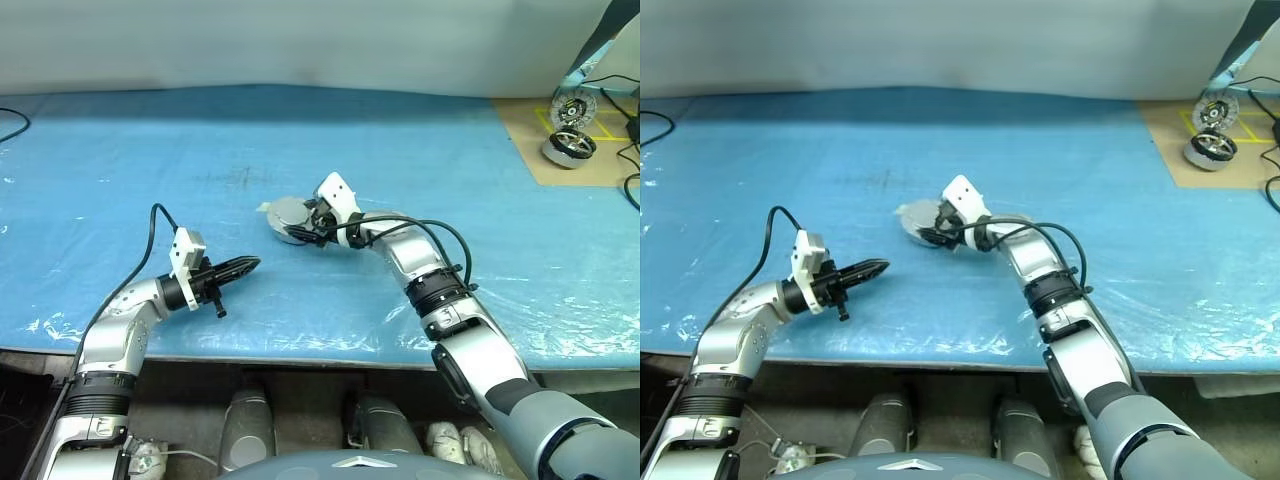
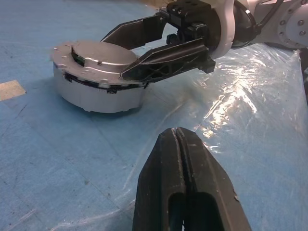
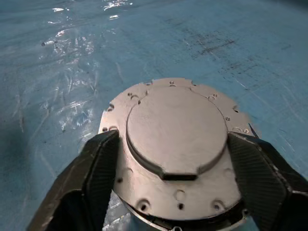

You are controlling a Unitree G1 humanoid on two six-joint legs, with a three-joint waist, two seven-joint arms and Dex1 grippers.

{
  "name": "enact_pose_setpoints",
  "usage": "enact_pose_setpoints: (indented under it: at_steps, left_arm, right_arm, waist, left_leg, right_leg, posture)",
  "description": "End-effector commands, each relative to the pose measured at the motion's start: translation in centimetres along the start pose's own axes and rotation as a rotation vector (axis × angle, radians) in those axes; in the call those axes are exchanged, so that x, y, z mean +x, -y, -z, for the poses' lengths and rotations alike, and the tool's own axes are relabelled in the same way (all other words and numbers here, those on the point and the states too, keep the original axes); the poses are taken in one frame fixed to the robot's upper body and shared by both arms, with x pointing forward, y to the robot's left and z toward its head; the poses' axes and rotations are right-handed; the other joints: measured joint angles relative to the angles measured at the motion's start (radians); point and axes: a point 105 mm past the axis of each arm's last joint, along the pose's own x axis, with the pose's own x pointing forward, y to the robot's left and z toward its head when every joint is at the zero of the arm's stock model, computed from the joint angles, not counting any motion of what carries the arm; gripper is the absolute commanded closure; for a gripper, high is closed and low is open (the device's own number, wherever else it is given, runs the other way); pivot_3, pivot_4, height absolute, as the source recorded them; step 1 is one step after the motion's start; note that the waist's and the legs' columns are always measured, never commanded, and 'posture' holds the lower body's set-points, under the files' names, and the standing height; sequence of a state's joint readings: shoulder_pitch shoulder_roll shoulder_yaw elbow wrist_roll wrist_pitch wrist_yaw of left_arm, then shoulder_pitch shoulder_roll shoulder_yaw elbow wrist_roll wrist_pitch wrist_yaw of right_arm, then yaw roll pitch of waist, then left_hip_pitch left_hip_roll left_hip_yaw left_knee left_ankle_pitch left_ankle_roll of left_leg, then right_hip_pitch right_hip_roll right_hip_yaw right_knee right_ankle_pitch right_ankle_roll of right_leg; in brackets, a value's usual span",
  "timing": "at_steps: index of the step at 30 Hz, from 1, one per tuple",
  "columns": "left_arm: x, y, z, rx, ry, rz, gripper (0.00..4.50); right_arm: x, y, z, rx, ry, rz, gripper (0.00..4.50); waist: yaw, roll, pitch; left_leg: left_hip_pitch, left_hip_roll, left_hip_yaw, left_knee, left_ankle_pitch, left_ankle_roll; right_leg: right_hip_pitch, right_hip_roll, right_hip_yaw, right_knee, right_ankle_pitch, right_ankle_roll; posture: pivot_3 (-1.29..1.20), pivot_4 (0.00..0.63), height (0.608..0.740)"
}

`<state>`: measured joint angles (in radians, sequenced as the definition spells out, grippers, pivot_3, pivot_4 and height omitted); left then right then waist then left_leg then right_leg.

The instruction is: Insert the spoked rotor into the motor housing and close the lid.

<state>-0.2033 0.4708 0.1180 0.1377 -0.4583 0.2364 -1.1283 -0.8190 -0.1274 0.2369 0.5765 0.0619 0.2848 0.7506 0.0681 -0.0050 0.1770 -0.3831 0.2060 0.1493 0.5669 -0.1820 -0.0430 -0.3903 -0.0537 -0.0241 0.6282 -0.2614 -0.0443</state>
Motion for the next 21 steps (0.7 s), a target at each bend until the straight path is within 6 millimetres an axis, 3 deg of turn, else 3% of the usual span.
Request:
enact_pose_setpoints:
  at_steps: [1,8,16,19,21]
  left_arm:
    - [-0.2,0.0,-0.6,0.032,0.013,-0.002,4.46]
    - [-0.1,0.1,-0.6,0.034,0.015,-0.006,4.46]
    - [0.0,-0.1,-0.7,0.032,0.018,-0.01,4.46]
    - [0.0,-0.3,-0.8,0.028,0.024,-0.013,4.46]
    - [0.0,-0.3,-0.8,0.029,0.023,-0.013,4.46]
  right_arm:
    - [0.2,-0.4,-0.6,0.014,0.026,-0.013,1.97]
    - [0.2,-0.2,-0.5,0.016,0.013,0.001,1.97]
    - [-1.1,0.8,-2.5,0.017,0.073,-0.007,1.97]
    - [-1.5,0.9,-3.6,-0.012,0.104,-0.007,1.35]
    - [-1.6,1.0,-4.0,-0.03,0.112,-0.004,0.67]
  waist:
    - [0.0,0.0,0.0]
    - [0.0,0.0,0.0]
    - [0.001,0.0,0.0]
    - [0.001,0.0,0.0]
    - [0.0,0.0,0.0]
  left_leg:
    - [0.0,0.0,0.0,0.0,0.0,0.0]
    - [0.0,0.0,0.0,0.001,0.0,0.0]
    - [0.0,0.0,0.0,0.003,0.0,0.0]
    - [0.0,0.0,0.0,0.004,0.0,0.0]
    - [0.0,0.0,0.0,0.004,0.0,0.0]
  right_leg:
    - [0.0,0.0,0.0,0.0,0.0,0.0]
    - [0.0,0.0,0.0,0.002,0.0,0.0]
    - [0.0,0.0,0.001,0.004,-0.001,-0.002]
    - [-0.001,0.0,0.001,0.006,-0.001,-0.002]
    - [-0.001,0.0,0.001,0.007,-0.001,-0.002]
  posture:
    - [0.0,0.15,0.74]
    - [0.0,0.15,0.74]
    - [0.0,0.15,0.74]
    - [0.0,0.15,0.74]
    - [0.0,0.15,0.74]
